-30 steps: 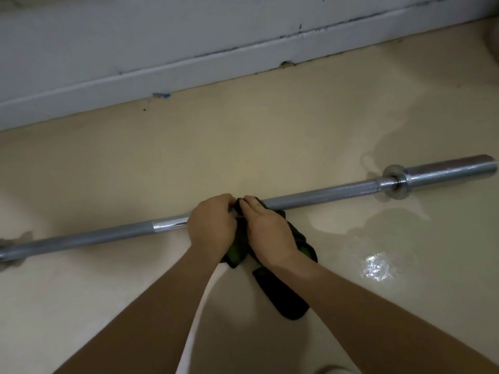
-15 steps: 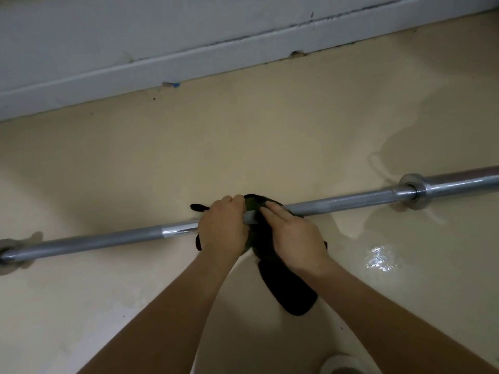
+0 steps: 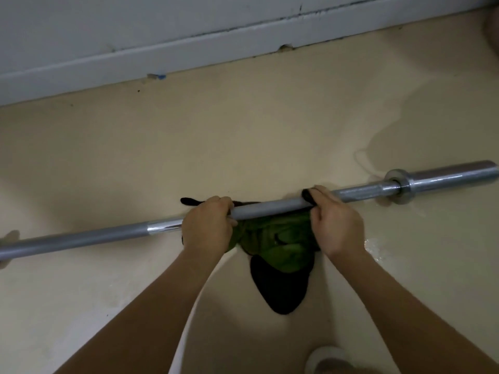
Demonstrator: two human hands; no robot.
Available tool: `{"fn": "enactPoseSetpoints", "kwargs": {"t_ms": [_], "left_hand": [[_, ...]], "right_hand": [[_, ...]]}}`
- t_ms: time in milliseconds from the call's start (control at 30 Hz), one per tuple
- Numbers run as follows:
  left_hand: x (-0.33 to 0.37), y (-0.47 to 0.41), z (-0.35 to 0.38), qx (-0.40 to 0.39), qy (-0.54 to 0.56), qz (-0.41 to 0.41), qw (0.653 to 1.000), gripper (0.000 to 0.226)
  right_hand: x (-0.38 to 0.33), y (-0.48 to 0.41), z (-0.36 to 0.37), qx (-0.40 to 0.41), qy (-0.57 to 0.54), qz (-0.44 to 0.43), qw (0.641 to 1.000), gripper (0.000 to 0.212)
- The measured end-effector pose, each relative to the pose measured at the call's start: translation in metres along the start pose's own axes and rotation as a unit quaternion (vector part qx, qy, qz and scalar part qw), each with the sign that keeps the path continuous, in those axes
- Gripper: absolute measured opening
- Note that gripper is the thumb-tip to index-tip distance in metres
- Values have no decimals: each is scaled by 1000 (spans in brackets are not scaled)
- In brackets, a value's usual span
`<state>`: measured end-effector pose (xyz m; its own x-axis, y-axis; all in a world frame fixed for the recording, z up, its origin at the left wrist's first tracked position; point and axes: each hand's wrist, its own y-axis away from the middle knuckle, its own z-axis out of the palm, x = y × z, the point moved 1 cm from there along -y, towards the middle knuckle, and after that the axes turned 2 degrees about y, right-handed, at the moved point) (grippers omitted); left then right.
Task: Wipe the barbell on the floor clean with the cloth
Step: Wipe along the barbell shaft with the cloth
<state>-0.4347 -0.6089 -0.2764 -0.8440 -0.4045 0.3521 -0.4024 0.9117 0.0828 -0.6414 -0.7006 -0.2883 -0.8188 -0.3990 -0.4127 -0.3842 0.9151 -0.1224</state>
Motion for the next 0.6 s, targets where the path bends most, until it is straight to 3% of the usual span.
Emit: {"fn": "enactPoseSetpoints", "kwargs": {"t_ms": [100, 200, 267, 300, 400, 467, 533, 600], "left_hand": [[-5, -3, 9, 20, -15, 7, 1000, 18], [-4, -9, 10, -12, -33, 25, 999, 18], [-4, -13, 9, -25, -70, 55, 996, 17], [-4, -13, 9, -29, -90, 71, 993, 20], [-5, -11, 12, -27, -123, 76, 989, 42], [-1, -9, 13, -50, -143, 61, 987, 62], [6, -10, 12, -57, -143, 39, 987, 64], [7, -13, 9, -47, -99, 32, 993, 44]], "right_hand": [[-20, -2, 21, 37, -57, 65, 996, 33], [-76, 1, 52, -23, -101, -57, 993, 39], [-62, -6, 43, -77, -59, -131, 987, 49], [-40, -12, 31, -71, -36, -124, 989, 49], [20, -23, -2, 27, -40, 68, 997, 42], [7, -21, 9, 65, -65, 139, 986, 39], [-38, -12, 43, 40, -89, 97, 991, 34], [-78, 0, 63, -12, -133, -18, 991, 38]]}}
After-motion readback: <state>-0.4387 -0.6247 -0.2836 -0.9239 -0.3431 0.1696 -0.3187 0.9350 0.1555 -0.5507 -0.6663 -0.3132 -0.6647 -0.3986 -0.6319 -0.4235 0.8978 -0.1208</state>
